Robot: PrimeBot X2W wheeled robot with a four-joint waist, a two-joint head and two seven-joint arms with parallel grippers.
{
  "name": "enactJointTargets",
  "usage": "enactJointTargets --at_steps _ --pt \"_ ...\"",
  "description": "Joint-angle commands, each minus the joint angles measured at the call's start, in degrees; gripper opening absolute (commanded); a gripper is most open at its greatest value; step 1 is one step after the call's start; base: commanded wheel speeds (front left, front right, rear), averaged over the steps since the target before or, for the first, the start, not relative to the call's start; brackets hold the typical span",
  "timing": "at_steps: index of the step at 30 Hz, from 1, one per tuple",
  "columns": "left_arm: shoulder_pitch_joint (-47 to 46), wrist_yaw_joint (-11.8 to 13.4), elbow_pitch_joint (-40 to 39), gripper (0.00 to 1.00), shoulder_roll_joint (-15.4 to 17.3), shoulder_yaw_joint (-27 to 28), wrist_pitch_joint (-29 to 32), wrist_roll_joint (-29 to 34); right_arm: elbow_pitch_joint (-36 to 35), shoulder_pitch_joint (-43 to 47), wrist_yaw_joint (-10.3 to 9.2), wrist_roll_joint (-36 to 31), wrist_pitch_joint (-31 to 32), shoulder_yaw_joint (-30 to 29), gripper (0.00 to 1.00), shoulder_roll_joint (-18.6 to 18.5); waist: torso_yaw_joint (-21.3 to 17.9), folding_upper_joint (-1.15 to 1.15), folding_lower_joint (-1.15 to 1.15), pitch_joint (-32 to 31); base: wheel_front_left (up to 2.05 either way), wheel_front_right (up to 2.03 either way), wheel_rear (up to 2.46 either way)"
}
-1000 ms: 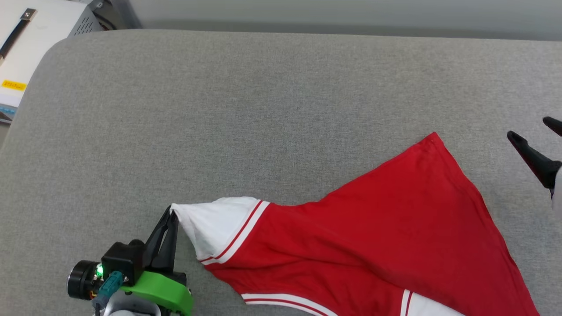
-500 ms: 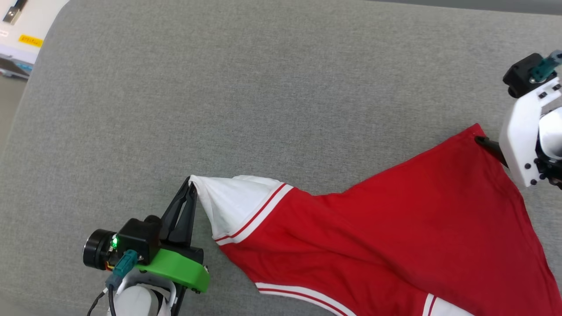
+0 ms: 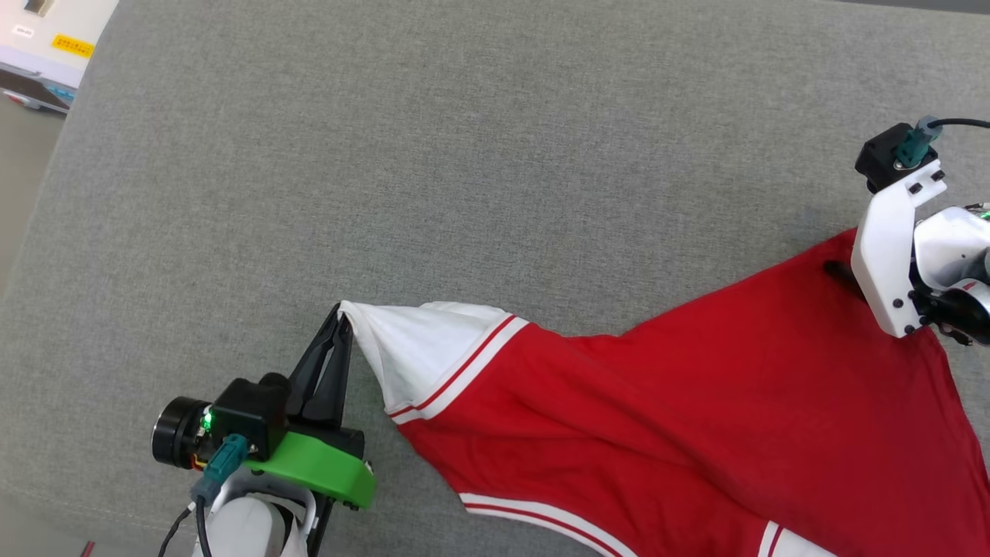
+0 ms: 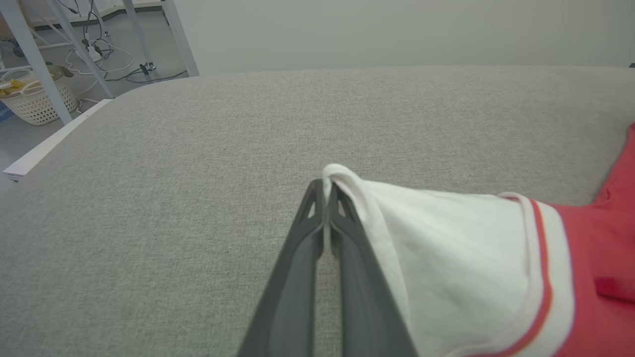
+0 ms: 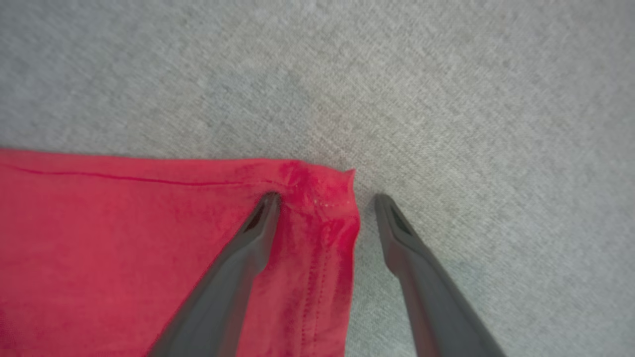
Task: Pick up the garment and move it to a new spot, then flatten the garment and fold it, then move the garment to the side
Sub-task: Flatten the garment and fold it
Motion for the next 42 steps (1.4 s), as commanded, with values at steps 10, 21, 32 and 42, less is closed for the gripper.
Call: enactJointTargets --at_steps 10,21,32,42 --pt "0.64 -0.82 0.90 0.00 0.47 1.03 -0.34 1.28 1.44 -1.93 -0.05 3.81 -10.56 6.34 0.00 2.29 -2.92 0.00 0.00 -4.79 0.00 0.00 0.00" --pt "-0.31 -1.37 -0.87 0.00 3.43 1.75 -0.31 2.43 -4.63 -2.03 -0.05 6.06 -24.11 6.99 0.00 -1.88 -6.04 0.00 0.00 -12.88 0.00 0.00 0.00" --pt "-13.11 -2.63 -6.35 0.00 7.28 2.65 2.53 2.45 -11.70 -2.33 -0.05 4.97 -32.12 -1.96 0.00 -5.49 -8.78 0.00 0.00 -16.42 0.00 0.00 0.00" --pt "-37.30 -4.32 -8.68 0.00 12.25 -1.07 7.11 2.29 -19.14 -5.06 -0.05 0.31 -32.58 -15.93 0.00 -4.44 -10.78 0.00 0.00 -14.88 0.00 0.00 0.00"
